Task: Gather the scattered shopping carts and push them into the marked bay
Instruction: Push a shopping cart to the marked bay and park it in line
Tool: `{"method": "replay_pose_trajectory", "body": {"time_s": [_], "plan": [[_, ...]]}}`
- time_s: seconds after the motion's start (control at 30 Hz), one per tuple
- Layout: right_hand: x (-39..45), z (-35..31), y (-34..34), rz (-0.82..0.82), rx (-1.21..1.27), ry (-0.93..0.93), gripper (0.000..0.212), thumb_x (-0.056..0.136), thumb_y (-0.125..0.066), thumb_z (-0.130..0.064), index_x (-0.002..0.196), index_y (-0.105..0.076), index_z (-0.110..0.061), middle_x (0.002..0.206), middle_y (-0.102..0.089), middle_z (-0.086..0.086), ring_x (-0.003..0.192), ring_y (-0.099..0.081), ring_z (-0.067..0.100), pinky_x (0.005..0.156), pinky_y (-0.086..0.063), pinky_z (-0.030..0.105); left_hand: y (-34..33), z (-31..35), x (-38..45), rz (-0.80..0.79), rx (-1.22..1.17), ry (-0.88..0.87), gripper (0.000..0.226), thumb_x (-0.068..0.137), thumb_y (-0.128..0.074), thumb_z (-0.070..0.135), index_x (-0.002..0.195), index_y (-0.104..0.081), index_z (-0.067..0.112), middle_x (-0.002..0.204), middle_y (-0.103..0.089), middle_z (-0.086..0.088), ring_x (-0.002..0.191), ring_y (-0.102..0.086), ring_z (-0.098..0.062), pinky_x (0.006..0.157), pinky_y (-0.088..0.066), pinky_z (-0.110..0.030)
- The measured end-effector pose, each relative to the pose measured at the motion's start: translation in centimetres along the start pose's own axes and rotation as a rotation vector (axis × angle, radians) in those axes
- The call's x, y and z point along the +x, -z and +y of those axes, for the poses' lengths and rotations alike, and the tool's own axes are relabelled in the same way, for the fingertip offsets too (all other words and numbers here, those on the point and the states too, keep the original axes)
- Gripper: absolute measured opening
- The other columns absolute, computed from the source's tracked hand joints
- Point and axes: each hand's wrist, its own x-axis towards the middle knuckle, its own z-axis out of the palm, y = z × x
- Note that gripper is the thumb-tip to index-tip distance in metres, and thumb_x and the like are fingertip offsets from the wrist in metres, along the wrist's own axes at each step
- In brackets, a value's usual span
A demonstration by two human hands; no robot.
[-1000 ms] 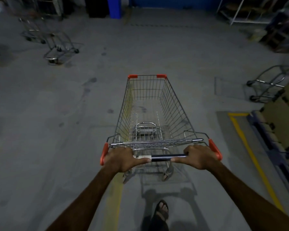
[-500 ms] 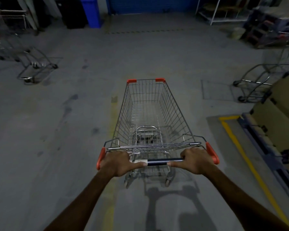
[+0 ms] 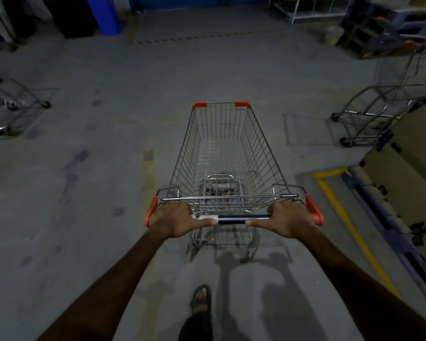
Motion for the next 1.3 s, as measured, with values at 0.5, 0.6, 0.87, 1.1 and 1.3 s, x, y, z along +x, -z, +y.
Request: {"method": "replay_pose_trajectory", "body": {"time_s": [0.5, 0.6, 0.87, 1.1, 1.3], "plan": [[21.4, 10.5, 7.3, -0.029, -0.012, -0.096, 0.104, 0.057, -0.017, -0.115, 0.068, -0.065, -0.024, 0.075, -0.065, -0.006, 0.078, -0.064, 0.018, 0.077, -0.05, 0.036, 11.0, 3.1, 24.1, -0.057, 0.014, -0.105, 0.102, 0.071, -0.024, 0.109, 0.083, -0.072, 0.02, 0.103, -0.076, -0.001, 0.104, -0.07, -0.023, 0.11, -0.038, -0.053], [25.6, 13.1, 8.6, -0.023, -0.006, -0.122, 0.104, 0.057, -0.02, -0.115, 0.069, -0.066, -0.023, 0.08, -0.068, -0.006, 0.084, -0.066, 0.018, 0.078, -0.05, 0.035, 12.7, 4.0, 29.1, -0.073, 0.019, -0.108, 0.104, 0.07, -0.022, 0.11, 0.086, -0.074, 0.021, 0.105, -0.076, -0.001, 0.106, -0.07, -0.024, 0.111, -0.037, -0.053], [38.1, 20.0, 12.3, 0.0, 0.009, -0.143, 0.101, 0.056, -0.02, -0.116, 0.067, -0.062, -0.025, 0.086, -0.069, -0.005, 0.088, -0.066, 0.022, 0.087, -0.051, 0.038, 16.6, 6.3, 44.4, -0.059, -0.016, -0.164, 0.102, 0.06, -0.015, 0.115, 0.064, -0.054, 0.021, 0.093, -0.077, -0.003, 0.09, -0.07, -0.025, 0.103, -0.044, -0.05], [50.3, 26.7, 16.3, -0.016, 0.04, -0.149, 0.102, 0.061, -0.019, -0.114, 0.068, -0.064, -0.023, 0.072, -0.064, -0.007, 0.071, -0.062, 0.014, 0.079, -0.047, 0.037, 22.9, 8.9, 57.7, -0.057, 0.061, -0.117, 0.113, 0.065, -0.016, 0.113, 0.125, -0.074, 0.037, 0.139, -0.069, 0.006, 0.132, -0.061, -0.024, 0.121, -0.019, -0.062], [60.5, 32.6, 18.8, -0.061, 0.076, -0.161, 0.106, 0.055, -0.017, -0.117, 0.074, -0.064, -0.024, 0.08, -0.065, -0.005, 0.077, -0.063, 0.017, 0.088, -0.051, 0.039, 26.4, 10.3, 69.9, -0.028, 0.037, -0.132, 0.097, 0.058, -0.016, 0.116, 0.065, -0.051, 0.026, 0.112, -0.078, 0.005, 0.117, -0.068, -0.021, 0.123, -0.016, -0.065]]}}
